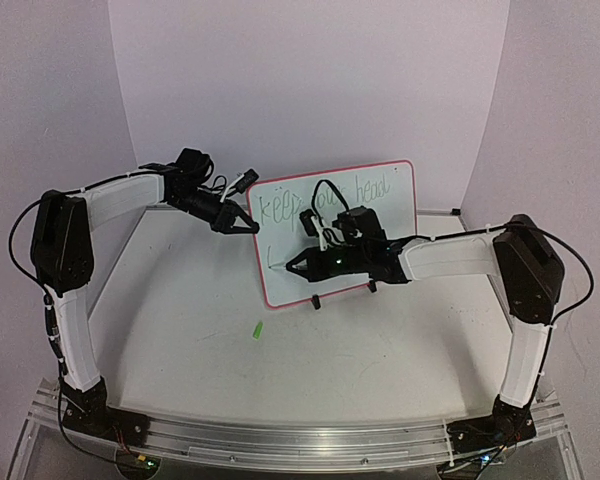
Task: Write a sentence on the whiteboard
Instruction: Write a sentence at the corner of the board.
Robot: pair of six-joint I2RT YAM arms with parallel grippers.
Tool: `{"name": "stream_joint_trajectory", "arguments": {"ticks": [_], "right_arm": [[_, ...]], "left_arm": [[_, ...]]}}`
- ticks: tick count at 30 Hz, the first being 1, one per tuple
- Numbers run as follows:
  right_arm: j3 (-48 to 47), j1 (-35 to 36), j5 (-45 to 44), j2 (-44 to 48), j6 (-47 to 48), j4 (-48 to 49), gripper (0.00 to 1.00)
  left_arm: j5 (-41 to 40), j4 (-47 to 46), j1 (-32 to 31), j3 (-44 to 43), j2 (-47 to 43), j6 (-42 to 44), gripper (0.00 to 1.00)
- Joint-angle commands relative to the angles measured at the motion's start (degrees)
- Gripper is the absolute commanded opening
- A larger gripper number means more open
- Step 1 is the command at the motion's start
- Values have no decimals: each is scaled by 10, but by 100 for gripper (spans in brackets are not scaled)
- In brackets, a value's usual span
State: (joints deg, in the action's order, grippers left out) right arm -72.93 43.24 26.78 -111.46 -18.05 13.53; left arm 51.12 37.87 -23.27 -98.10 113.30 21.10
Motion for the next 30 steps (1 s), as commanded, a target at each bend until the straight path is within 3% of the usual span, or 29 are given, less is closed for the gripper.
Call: {"name": "stream_joint_trajectory", "arguments": {"ticks": [1, 30], "right_arm": [[-6, -1, -7, -7, -3, 9, 0], [48, -5, -84, 40, -40, 84, 0]], "left_arm": [[-19, 3, -14, 10, -11, 18, 0], [-20, 3, -15, 10, -11, 18, 0]]}}
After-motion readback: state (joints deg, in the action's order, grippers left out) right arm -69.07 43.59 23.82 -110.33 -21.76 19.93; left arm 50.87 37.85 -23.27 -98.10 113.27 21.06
